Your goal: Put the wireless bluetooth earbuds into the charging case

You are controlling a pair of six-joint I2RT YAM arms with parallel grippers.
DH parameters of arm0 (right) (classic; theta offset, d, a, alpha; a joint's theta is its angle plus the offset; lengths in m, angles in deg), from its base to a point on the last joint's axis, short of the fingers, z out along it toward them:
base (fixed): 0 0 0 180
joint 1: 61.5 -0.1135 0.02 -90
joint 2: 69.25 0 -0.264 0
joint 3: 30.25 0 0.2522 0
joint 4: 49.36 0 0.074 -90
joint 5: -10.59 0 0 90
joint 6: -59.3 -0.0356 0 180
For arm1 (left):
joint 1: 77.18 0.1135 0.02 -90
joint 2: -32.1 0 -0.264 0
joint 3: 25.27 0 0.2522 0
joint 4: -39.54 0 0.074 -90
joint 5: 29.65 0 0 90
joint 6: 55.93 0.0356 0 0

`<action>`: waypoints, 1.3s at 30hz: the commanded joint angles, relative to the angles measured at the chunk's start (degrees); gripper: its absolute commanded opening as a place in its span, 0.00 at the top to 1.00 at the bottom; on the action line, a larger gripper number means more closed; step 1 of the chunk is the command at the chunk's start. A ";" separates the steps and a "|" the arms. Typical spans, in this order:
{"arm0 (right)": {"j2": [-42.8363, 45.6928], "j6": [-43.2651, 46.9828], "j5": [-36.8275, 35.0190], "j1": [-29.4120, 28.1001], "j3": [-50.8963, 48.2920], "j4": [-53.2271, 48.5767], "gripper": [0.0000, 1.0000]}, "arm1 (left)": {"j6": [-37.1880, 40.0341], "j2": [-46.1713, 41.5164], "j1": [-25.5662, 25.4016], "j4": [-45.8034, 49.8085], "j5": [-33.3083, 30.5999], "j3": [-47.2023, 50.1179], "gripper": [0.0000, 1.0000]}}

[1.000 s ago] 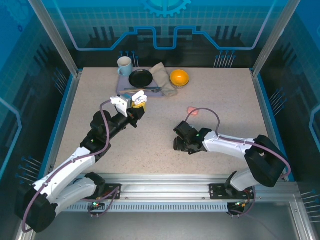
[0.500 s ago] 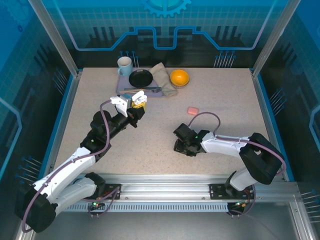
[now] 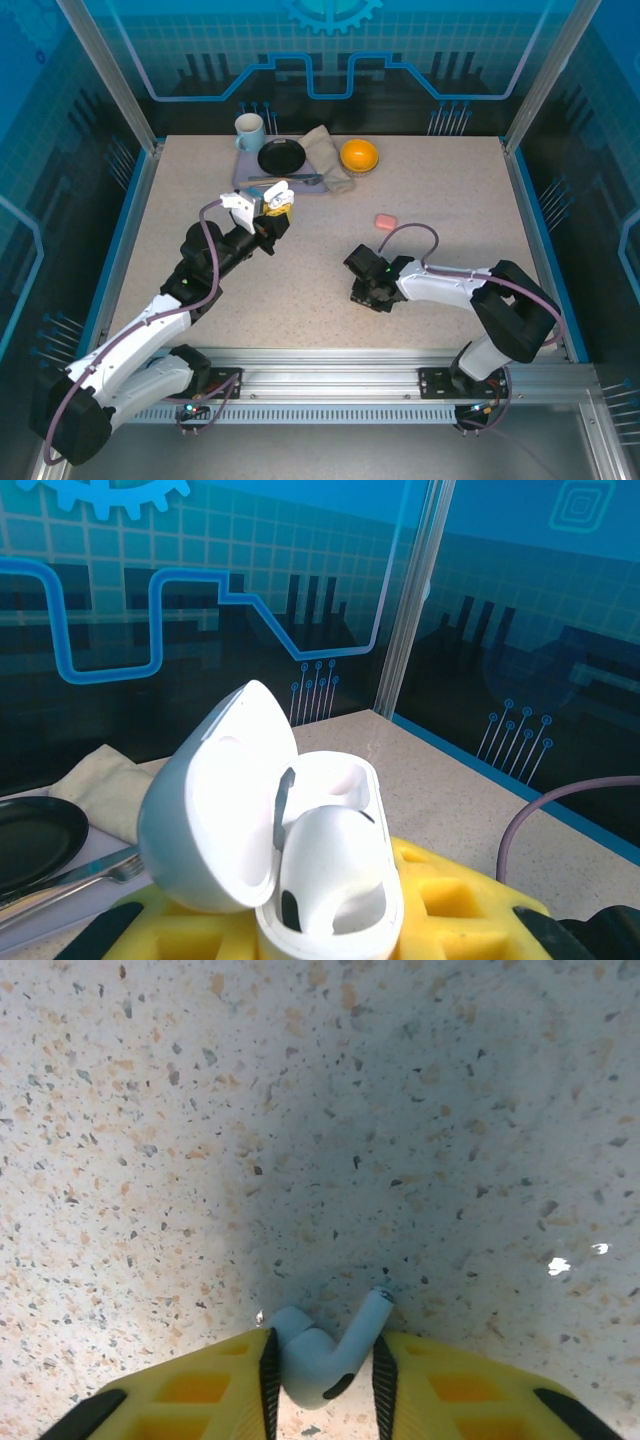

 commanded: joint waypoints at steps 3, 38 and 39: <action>-1.47 -1.29 -0.49 0.29 0.46 2.68 0.75 | -0.37 -0.38 0.49 -2.88 0.25 -0.84 1.00; -7.91 15.77 2.38 11.15 16.16 -5.70 0.62 | -0.23 -2.45 0.45 -2.09 -0.26 0.24 1.00; -7.72 15.38 2.38 11.06 15.58 -5.59 0.62 | -0.29 -2.49 0.46 -2.19 -0.27 0.35 1.00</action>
